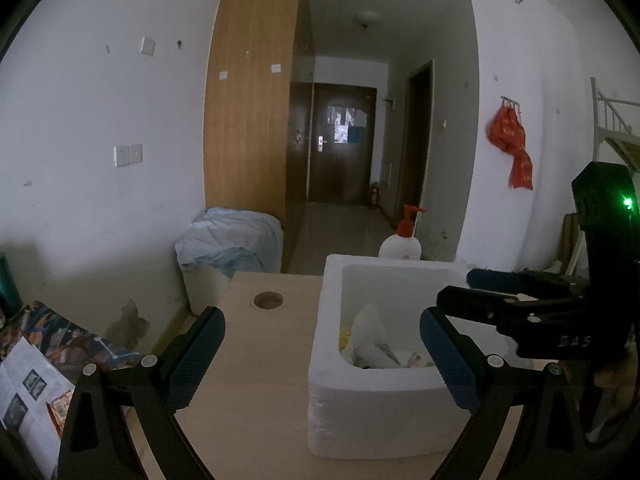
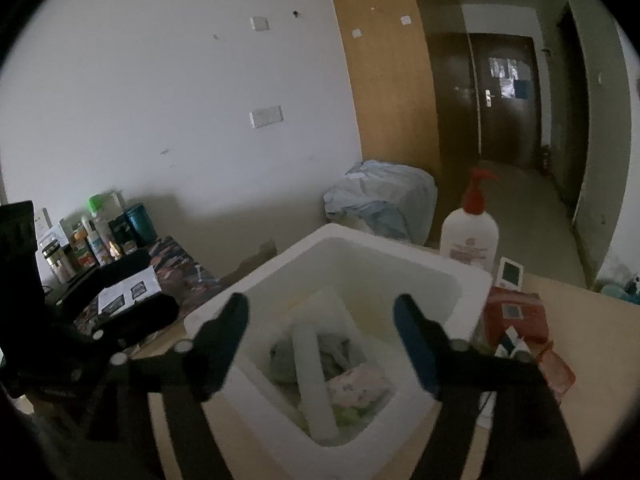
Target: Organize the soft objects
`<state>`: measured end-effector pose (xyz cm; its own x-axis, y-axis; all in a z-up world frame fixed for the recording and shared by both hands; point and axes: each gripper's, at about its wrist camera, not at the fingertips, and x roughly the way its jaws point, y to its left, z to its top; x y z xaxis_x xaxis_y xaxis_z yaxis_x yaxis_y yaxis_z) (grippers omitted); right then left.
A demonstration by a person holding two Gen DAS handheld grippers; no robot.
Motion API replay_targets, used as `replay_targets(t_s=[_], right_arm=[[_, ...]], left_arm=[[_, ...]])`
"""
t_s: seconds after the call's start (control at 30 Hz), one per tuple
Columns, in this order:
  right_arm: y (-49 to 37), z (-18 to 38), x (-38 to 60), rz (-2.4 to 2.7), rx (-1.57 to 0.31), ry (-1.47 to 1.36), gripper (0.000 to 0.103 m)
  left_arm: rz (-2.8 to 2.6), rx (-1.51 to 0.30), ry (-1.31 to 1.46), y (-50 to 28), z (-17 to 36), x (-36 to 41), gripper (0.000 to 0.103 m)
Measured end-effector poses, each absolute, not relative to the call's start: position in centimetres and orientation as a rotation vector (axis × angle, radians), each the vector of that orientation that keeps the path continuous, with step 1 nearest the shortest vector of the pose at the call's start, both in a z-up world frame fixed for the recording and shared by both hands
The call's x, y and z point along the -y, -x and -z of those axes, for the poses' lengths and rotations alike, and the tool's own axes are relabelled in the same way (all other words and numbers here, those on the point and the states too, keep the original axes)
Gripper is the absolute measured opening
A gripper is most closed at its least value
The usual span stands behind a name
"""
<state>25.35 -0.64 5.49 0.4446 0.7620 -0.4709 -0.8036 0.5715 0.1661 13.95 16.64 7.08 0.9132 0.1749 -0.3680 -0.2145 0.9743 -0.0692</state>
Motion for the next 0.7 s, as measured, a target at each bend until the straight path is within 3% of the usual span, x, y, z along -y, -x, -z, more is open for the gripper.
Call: replay_targets(t_s=[0.17, 0.7], right_arm=[[-24.9, -6.3, 2.2, -0.934, -0.49, 0.061, 0.103], [-22.9, -7.7, 10.8, -0.801, -0.429, -0.005, 0.103]], left_arm=[[-0.185, -0.366, 0.104, -13.8, -7.3, -16.2, 0.098], [-0.088, -0.345, 0.085, -13.2, -8.5, -10.8, 0.102]])
